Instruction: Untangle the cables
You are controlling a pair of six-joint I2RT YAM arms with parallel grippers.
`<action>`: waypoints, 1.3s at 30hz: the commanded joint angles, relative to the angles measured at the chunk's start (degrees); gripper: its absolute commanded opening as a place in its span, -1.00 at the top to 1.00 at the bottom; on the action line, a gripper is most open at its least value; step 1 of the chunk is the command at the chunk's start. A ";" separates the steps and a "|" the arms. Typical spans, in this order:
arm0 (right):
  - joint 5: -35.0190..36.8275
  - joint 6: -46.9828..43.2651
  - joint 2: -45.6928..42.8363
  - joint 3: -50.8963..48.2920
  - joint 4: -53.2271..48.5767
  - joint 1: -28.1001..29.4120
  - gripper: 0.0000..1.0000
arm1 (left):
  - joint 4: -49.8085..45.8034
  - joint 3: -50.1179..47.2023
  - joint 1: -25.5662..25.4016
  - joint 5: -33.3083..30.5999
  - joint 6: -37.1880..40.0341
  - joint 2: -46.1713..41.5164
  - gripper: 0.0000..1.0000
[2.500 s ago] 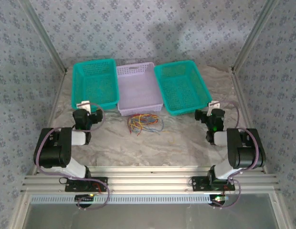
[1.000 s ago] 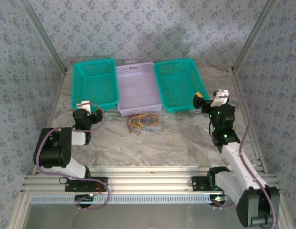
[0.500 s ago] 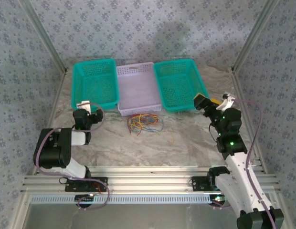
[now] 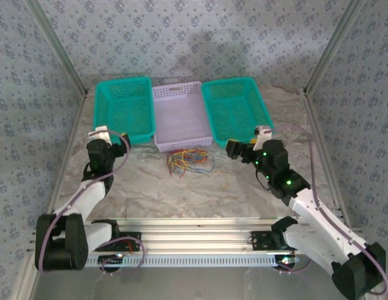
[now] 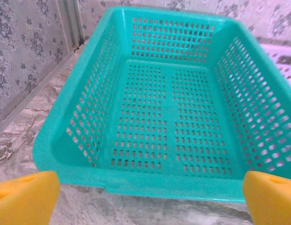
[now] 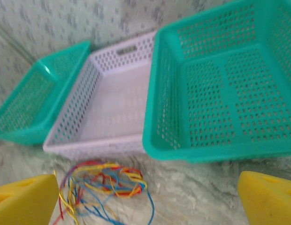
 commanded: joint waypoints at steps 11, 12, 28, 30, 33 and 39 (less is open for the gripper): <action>5.00 -5.93 7.41 3.36 -1.61 11.97 -1.00 | -45.60 12.83 -0.30 -11.08 -39.05 -17.43 -1.00; 4.66 -5.99 8.11 3.15 -1.31 12.94 -1.00 | -43.94 12.74 0.61 -7.52 -37.64 -17.73 -1.00; -1.80 -3.22 22.32 6.55 -0.96 19.31 -0.73 | -50.71 18.99 -17.66 -0.26 -32.50 -7.39 -0.94; -3.82 -0.60 23.03 6.33 -0.87 16.97 -0.65 | -50.32 18.80 -21.72 -0.93 -33.35 -6.58 -0.93; -4.32 2.18 24.41 5.74 -0.17 14.85 -0.59 | -50.36 19.53 -27.46 -2.75 -33.64 -4.75 -0.92; 2.94 3.05 30.12 7.90 -2.17 14.30 -0.39 | -49.90 20.64 -36.93 -5.76 -35.24 1.03 -0.87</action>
